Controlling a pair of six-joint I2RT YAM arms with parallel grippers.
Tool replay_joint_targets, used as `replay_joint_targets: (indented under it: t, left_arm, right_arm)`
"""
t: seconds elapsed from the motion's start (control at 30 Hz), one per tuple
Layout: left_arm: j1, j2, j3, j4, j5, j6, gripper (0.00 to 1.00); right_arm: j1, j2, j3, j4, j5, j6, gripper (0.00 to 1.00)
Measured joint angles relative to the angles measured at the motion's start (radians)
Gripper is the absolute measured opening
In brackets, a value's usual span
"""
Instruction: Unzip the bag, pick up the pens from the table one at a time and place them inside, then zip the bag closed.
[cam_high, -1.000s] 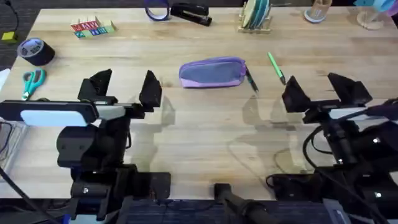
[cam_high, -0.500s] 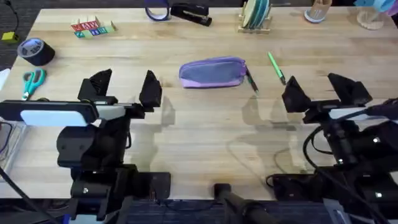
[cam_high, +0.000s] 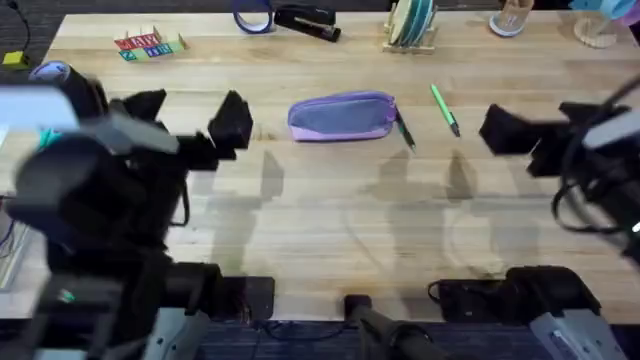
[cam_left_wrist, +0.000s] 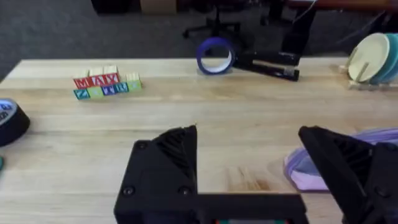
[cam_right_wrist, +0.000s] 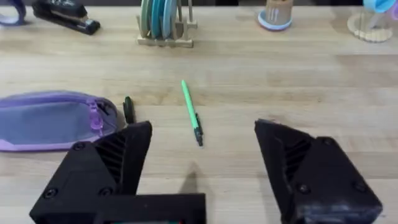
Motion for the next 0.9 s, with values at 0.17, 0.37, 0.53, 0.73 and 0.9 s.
replay_joint_targets:
  t: [0.17,0.37,0.53,0.73,0.9]
  left_arm:
    - [0.0,0.226,0.219,-0.144,0.0,-0.004,0.993]
    - [0.0,0.46,0.474,-0.334,0.023,-0.006,0.993]
    - [0.0,0.601,0.62,-0.476,0.067,-0.007,0.993]
    - [0.0,0.712,0.698,-0.56,0.097,-0.008,0.992]
    - [0.0,0.729,0.7,-0.565,0.107,-0.008,0.993]
  right_arm:
    - [0.0,0.234,0.225,-0.116,-0.029,0.0,0.996]
    - [0.0,0.457,0.439,-0.233,-0.12,0.0,0.995]
    - [0.0,0.574,0.557,-0.344,-0.181,0.022,0.996]
    - [0.0,0.62,0.593,-0.404,-0.203,0.038,0.995]
    - [0.0,0.62,0.595,-0.407,-0.21,0.041,0.996]
